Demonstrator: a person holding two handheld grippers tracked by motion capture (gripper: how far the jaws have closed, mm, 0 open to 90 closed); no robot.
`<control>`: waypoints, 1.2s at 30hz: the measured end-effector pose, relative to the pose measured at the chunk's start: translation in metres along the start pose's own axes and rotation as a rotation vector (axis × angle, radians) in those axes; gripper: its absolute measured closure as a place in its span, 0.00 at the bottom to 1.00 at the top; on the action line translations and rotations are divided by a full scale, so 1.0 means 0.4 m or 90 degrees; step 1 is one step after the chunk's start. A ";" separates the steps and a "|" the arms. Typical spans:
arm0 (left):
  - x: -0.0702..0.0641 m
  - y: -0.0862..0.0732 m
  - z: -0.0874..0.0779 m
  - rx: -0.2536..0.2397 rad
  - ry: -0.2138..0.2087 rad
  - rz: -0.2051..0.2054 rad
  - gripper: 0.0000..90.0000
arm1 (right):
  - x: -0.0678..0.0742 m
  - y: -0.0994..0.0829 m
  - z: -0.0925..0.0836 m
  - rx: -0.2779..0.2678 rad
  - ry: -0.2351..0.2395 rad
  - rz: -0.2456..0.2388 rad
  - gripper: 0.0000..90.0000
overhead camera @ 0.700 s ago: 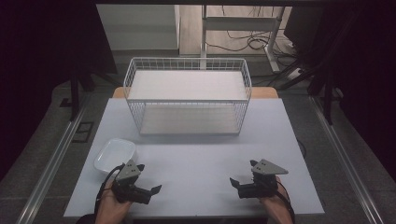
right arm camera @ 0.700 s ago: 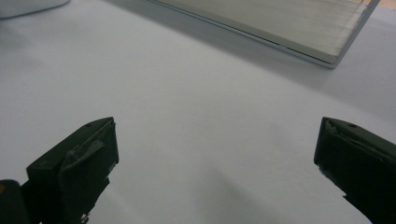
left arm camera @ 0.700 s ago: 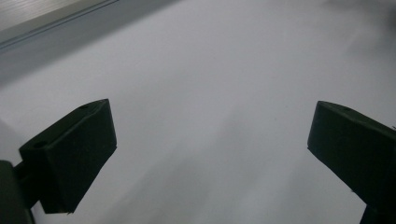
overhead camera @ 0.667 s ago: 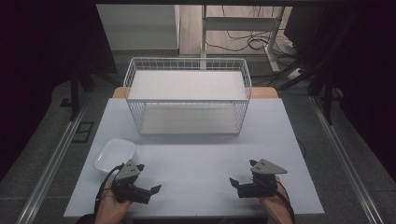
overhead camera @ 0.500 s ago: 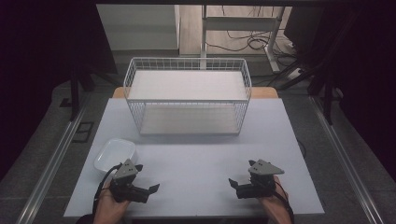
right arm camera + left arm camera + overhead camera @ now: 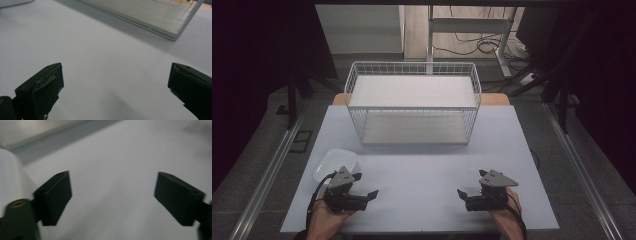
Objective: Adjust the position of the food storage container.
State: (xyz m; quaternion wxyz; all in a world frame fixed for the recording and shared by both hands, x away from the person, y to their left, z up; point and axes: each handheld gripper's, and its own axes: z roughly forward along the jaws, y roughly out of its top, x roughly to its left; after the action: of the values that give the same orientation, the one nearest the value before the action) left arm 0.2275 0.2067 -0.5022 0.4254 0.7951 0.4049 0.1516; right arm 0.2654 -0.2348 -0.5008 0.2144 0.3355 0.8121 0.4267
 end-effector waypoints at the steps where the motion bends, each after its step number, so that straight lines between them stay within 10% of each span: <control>1: 0.004 0.004 -0.006 -0.002 0.005 -0.003 0.27 | -0.001 0.000 0.000 0.000 0.002 0.003 0.00; 17: 0.201 0.005 -0.101 -0.025 0.122 -0.136 1.00 | -0.002 -0.007 0.011 0.041 0.009 0.013 0.00; 27: 0.336 -0.022 -0.121 -0.040 0.181 -0.210 1.00 | -0.003 -0.011 0.017 0.057 0.001 0.022 0.00; 36: 0.378 -0.038 -0.085 -0.010 0.182 -0.248 1.00 | 0.000 -0.014 0.024 0.066 0.008 0.026 0.00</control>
State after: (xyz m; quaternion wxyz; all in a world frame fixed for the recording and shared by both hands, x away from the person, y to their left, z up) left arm 0.2944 0.3471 -0.5100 0.3907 0.6693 0.6055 0.1811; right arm 0.2696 -0.2316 -0.5107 0.1825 0.3600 0.8273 0.3906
